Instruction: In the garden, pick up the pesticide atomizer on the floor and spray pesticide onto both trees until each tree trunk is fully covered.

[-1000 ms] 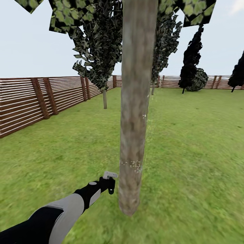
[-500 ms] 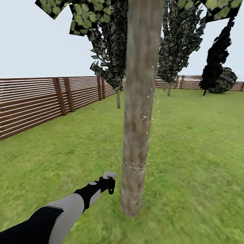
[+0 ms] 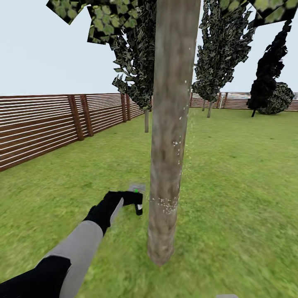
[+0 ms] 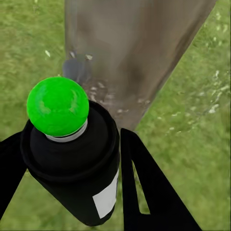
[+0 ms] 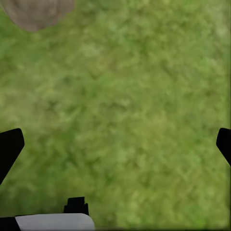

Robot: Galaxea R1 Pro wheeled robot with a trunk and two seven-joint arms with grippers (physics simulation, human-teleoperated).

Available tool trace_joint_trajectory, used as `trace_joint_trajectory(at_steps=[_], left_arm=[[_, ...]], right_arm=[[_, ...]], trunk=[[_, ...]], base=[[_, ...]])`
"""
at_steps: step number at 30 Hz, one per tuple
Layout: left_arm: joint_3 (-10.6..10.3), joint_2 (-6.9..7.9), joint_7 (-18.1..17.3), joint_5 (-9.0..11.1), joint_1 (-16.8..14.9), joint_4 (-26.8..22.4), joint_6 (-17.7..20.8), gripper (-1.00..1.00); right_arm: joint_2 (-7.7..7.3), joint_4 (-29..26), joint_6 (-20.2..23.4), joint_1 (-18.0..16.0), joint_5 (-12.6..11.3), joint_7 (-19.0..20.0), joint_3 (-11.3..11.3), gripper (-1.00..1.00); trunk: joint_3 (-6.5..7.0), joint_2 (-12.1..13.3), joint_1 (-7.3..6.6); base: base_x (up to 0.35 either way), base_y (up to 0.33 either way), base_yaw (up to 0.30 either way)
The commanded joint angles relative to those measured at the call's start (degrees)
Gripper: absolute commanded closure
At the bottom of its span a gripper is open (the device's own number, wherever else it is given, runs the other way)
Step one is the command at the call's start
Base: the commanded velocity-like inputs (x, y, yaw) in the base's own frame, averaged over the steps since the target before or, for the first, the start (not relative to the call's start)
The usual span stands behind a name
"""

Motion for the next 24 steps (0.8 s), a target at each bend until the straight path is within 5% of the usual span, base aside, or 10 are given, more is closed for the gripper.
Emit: trace_joint_trajectory(at_steps=[1, 6, 9, 17, 18, 20, 24], left_arm=[[-0.08, 0.0, -0.67, -0.35, 0.03, -2.87, 2.67, 1.0], [-0.28, 0.0, -5.23, -0.27, -0.04, -24.64, 24.79, 1.0], [-0.29, 0.0, -8.74, -0.34, -3.0, -27.73, 28.43, 1.0], [-0.28, 0.0, -9.38, -0.34, -19.78, -22.14, 29.36, 1.0], [-0.28, 0.0, -9.41, 0.22, -21.86, -20.83, 29.4, 1.0], [-0.29, 0.0, -9.46, 5.16, -27.46, -15.69, 29.42, 1.0], [-0.24, 0.0, -9.47, 7.25, -36.15, -8.92, 29.47, 1.0]], right_arm=[[0.0, 0.02, 0.0, 0.0, 0.0, 0.0, 0.0, -1.0], [0.0, 0.04, -0.02, 0.0, 0.0, 0.0, 0.0, -1.0], [0.0, 0.04, -0.04, 0.0, 0.0, 0.0, 0.0, -1.0], [0.0, 0.05, -0.03, 0.01, 0.0, 0.0, 0.0, -1.0], [0.0, 0.08, -0.01, 0.01, 0.0, 0.0, 0.0, -1.0], [0.0, 0.1, -0.06, 0.0, 0.0, 0.0, 0.0, -1.0], [0.0, 0.11, -0.05, 0.0, 0.0, 0.0, 0.0, -1.0]], trunk=[[-0.02, 0.01, 0.0], [-0.02, 0.01, 0.0], [-0.02, 0.01, 0.0], [-0.02, 0.01, 0.0], [-0.02, 0.01, 0.0], [-0.02, 0.01, 0.0], [-0.02, 0.01, 0.0]], base=[[0.0, 0.0, 0.0], [0.0, 0.0, 0.0], [0.0, 0.0, 0.0], [0.0, 0.0, 0.0], [0.0, 0.0, 0.0], [0.0, 0.0, 0.0], [0.0, 0.0, 0.0]])
